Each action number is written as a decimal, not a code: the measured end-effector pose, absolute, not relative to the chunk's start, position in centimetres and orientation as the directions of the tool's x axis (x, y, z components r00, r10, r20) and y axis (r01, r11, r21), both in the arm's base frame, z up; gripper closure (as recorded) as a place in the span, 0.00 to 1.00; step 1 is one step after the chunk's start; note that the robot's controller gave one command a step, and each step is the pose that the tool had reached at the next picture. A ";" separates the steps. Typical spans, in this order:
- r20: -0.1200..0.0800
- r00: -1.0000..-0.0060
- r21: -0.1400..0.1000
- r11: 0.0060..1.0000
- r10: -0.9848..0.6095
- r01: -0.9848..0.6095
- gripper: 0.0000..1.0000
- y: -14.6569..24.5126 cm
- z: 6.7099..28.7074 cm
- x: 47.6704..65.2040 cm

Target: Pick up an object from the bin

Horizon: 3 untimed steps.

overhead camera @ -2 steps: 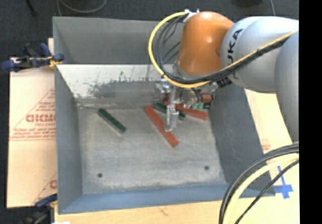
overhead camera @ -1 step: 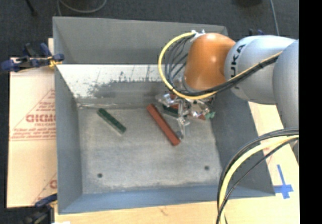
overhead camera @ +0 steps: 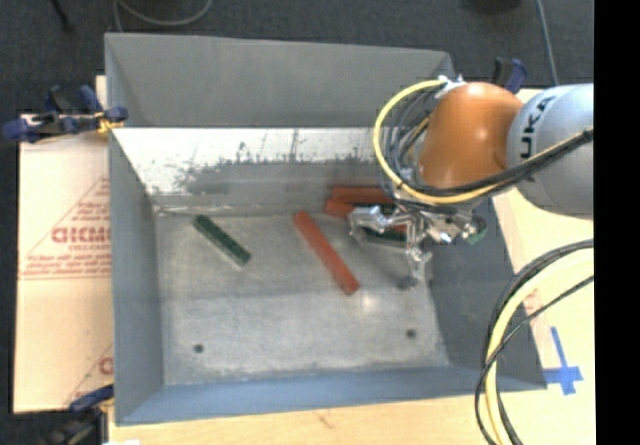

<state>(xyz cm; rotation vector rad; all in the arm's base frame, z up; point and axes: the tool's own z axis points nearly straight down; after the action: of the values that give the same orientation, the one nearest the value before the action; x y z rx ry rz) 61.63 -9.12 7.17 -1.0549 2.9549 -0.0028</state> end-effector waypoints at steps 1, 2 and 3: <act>-0.008 -0.589 -0.003 0.589 -0.808 -0.808 0.00 8.3 11.8 62.0; -0.001 0.077 -0.006 -0.077 -0.997 -0.997 0.00 6.1 19.9 59.6; -0.003 0.225 -0.007 -0.225 -0.974 -0.974 0.00 4.5 7.6 60.1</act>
Offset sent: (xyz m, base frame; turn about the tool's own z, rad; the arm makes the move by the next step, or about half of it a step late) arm 0.0019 0.1702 0.0436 -0.2463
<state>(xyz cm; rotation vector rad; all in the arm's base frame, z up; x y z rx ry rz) 60.06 4.47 7.55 -2.4530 1.9510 -0.0037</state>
